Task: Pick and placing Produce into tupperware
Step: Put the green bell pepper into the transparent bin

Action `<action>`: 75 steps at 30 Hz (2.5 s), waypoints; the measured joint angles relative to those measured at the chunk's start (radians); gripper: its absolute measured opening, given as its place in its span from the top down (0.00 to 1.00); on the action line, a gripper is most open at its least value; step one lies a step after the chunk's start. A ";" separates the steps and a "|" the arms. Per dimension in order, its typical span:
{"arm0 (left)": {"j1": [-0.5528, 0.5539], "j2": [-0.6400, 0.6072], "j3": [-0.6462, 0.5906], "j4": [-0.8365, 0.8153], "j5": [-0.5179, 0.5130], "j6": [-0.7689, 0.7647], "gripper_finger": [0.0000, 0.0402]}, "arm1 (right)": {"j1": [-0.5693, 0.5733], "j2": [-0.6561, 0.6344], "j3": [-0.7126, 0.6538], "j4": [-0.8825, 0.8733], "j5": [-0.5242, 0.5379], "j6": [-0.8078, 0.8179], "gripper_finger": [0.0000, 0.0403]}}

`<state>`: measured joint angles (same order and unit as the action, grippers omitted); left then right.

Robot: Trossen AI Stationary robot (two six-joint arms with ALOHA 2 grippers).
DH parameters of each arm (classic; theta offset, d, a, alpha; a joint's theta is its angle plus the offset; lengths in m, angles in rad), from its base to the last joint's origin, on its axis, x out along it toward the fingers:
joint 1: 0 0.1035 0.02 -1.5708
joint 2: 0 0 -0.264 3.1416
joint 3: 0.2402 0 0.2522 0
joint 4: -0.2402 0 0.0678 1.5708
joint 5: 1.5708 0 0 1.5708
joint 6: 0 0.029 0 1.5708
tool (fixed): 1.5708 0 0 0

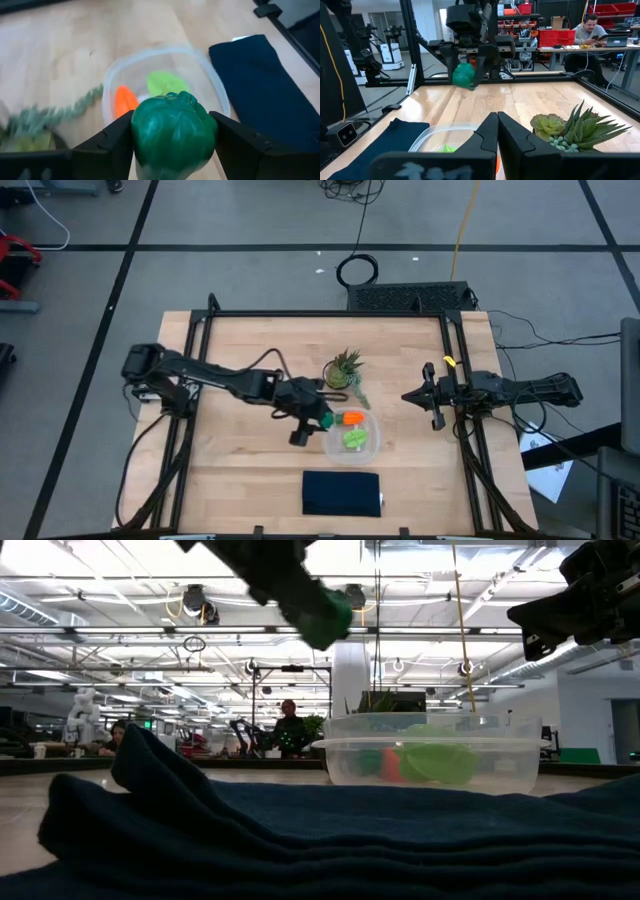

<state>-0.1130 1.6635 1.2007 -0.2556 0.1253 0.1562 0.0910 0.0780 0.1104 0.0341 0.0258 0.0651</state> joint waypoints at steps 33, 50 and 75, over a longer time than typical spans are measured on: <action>-0.047 0.304 0.119 0.196 0.183 0.005 0.43 | 0.000 0.000 0.000 0.002 0.000 0.001 1.00; -0.024 0.310 0.119 0.108 0.078 -0.122 0.43 | 0.000 0.000 0.000 0.004 0.000 0.020 1.00; -0.066 0.316 0.218 -0.007 -0.057 -0.272 0.43 | 0.000 0.000 0.000 0.008 0.000 0.020 1.00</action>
<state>-0.1791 1.9793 1.4185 -0.2630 0.0685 -0.1161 0.0914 0.0779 0.1104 0.0424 0.0257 0.0852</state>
